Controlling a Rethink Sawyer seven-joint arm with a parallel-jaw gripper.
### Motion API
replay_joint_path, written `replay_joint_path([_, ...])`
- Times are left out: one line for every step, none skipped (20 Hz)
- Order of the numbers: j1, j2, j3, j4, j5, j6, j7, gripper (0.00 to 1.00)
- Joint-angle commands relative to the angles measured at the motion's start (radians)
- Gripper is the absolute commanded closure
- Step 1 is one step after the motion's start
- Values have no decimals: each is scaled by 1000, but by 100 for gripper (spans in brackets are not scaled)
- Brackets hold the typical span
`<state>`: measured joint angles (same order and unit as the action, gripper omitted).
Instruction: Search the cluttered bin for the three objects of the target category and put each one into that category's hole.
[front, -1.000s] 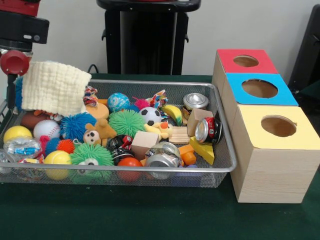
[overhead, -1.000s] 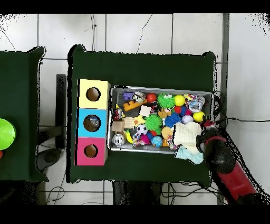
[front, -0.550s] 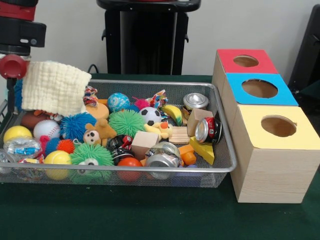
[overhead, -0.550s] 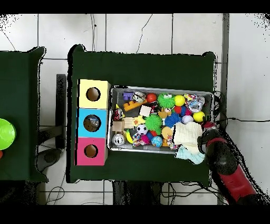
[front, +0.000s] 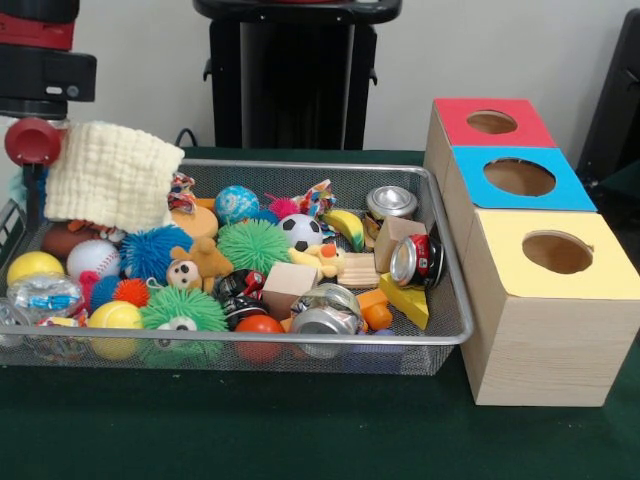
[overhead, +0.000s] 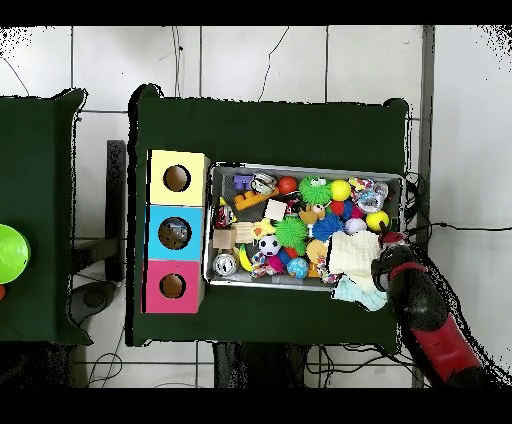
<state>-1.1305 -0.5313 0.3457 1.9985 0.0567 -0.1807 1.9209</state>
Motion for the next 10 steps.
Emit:
replay_joint_path([-7, -73, 122, 88, 3, -40, 277, 0])
replay_joint_path([-8, -85, 132, 102, 12, -41, 291, 0])
replay_joint_path([-7, -94, 140, 111, 21, -45, 303, 0])
replay_joint_path([-8, -101, 145, 116, 26, -42, 307, 0])
replay_joint_path([-11, -110, 151, 127, 32, -43, 316, 0])
replay_joint_path([-17, -112, 157, 129, 33, -41, 315, 0])
replay_joint_path([-29, -111, 170, 133, 29, -39, 313, 0])
replay_joint_path([-35, -110, 173, 131, 25, -41, 306, 0])
replay_joint_path([-37, -114, 168, 123, 17, -53, 297, 0])
replay_joint_path([-39, -114, 165, 116, 2, -83, 293, 0])
